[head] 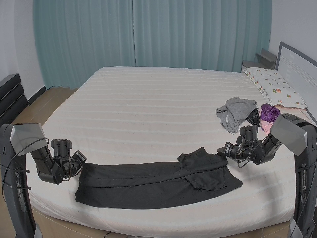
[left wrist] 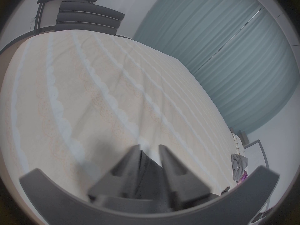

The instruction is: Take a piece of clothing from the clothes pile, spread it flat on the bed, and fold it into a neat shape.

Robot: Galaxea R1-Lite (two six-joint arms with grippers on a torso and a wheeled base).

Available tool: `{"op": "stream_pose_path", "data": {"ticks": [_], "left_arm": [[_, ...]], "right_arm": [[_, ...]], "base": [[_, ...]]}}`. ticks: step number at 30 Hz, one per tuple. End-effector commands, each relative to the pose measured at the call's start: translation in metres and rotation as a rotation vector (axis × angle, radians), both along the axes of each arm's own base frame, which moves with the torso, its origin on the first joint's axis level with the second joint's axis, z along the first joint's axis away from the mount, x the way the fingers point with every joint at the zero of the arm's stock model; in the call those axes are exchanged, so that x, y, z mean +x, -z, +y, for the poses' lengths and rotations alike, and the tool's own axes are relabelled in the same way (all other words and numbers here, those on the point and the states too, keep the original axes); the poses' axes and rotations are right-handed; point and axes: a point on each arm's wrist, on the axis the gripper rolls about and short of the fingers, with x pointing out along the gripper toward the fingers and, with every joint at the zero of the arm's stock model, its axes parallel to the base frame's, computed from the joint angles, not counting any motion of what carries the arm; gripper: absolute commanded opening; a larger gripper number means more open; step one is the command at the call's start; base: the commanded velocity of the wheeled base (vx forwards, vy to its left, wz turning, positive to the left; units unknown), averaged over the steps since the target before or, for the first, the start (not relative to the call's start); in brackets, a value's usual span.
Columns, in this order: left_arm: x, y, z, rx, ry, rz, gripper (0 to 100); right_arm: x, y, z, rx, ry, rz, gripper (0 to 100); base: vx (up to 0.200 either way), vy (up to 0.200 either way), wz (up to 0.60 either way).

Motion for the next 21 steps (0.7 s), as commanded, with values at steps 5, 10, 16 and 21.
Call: {"op": "stream_pose_path", "data": {"ticks": [5,10,16,21], "left_arm": [[-0.013,-0.017,0.006,-0.012,-0.018,-0.015,100],[-0.033,-0.036,0.004,-0.044,-0.035,-0.021,100],[-0.069,-0.040,-0.002,-0.131,-0.049,0.044,100],[-0.092,-0.035,-0.005,-0.150,-0.037,0.111,100]], "right_arm": [[-0.027,-0.040,-0.004,0.108,0.021,-0.006,100],[-0.055,-0.047,-0.004,0.148,0.040,-0.007,100],[-0.107,-0.049,-0.011,0.205,0.100,0.006,100],[-0.123,-0.042,-0.009,0.239,0.122,0.058,100]], "base": [[0.000,0.000,0.00],[0.000,0.000,0.00],[-0.100,0.000,0.00],[-0.200,0.000,0.00]]}}
